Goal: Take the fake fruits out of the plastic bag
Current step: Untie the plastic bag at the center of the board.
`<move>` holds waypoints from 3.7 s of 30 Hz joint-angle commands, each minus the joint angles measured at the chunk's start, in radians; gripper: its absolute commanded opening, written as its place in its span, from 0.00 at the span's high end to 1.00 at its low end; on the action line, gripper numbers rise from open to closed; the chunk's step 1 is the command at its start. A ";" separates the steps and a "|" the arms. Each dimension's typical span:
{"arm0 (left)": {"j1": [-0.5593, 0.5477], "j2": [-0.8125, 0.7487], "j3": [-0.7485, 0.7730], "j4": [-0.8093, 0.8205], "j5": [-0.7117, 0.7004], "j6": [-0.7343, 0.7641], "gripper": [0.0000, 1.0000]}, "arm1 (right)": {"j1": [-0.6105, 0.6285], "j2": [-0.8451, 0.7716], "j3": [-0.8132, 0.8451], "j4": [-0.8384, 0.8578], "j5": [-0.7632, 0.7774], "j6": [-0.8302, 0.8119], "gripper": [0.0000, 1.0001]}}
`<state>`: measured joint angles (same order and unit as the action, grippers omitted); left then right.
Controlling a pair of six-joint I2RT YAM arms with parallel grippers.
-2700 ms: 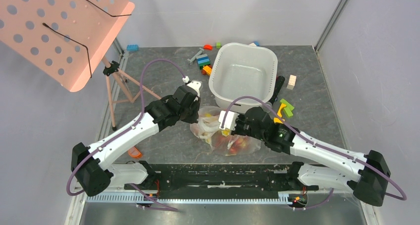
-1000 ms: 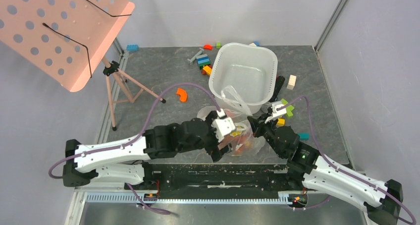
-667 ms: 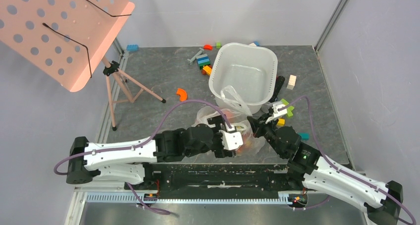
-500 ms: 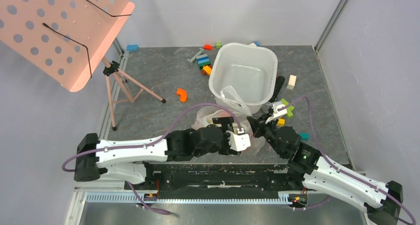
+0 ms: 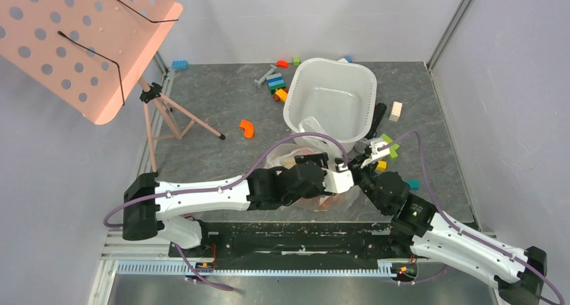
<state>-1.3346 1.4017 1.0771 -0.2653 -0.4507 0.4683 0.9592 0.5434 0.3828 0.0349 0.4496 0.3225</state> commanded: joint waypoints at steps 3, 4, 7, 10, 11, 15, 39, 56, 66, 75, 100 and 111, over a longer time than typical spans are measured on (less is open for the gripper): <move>0.018 0.005 0.054 -0.073 0.037 -0.060 0.33 | -0.001 -0.023 0.018 0.000 0.014 -0.007 1.00; 0.021 0.002 0.050 -0.075 0.050 -0.067 0.35 | -0.001 -0.024 0.018 0.000 0.014 -0.007 1.00; 0.023 0.008 0.050 -0.094 0.075 -0.077 0.39 | -0.001 -0.026 0.018 -0.001 0.016 -0.007 1.00; 0.024 0.012 0.047 -0.109 0.089 -0.083 0.44 | -0.002 -0.032 0.017 -0.003 0.021 -0.006 1.00; 0.025 0.010 0.047 -0.112 0.089 -0.087 0.47 | -0.001 -0.034 0.016 -0.004 0.022 -0.008 1.00; 0.025 -0.015 0.057 -0.119 0.061 -0.101 0.53 | -0.002 -0.048 0.009 -0.006 0.038 -0.002 1.00; 0.327 -0.589 -0.126 0.119 0.100 -0.593 0.98 | -0.001 -0.117 -0.031 0.195 0.020 -0.170 1.00; 0.350 -0.589 -0.148 0.137 0.170 -0.606 0.98 | -0.002 0.154 0.297 0.028 -0.274 -0.579 0.19; 0.350 -0.598 -0.157 0.149 0.168 -0.597 0.98 | -0.001 0.380 0.474 0.014 -0.211 -0.610 0.13; 0.350 -0.629 -0.167 0.149 0.158 -0.596 0.98 | -0.001 0.521 0.609 0.061 -0.187 -0.589 0.20; 0.350 -0.665 -0.183 0.138 0.150 -0.593 0.98 | -0.001 0.576 0.737 -0.126 -0.026 -0.639 0.33; 0.350 -0.660 -0.178 0.141 0.136 -0.600 0.98 | -0.002 0.644 0.745 -0.043 0.030 -0.655 0.72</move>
<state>-0.9886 0.7517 0.8925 -0.1806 -0.2871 -0.0967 0.9588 1.1908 1.1034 -0.0898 0.4461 -0.3202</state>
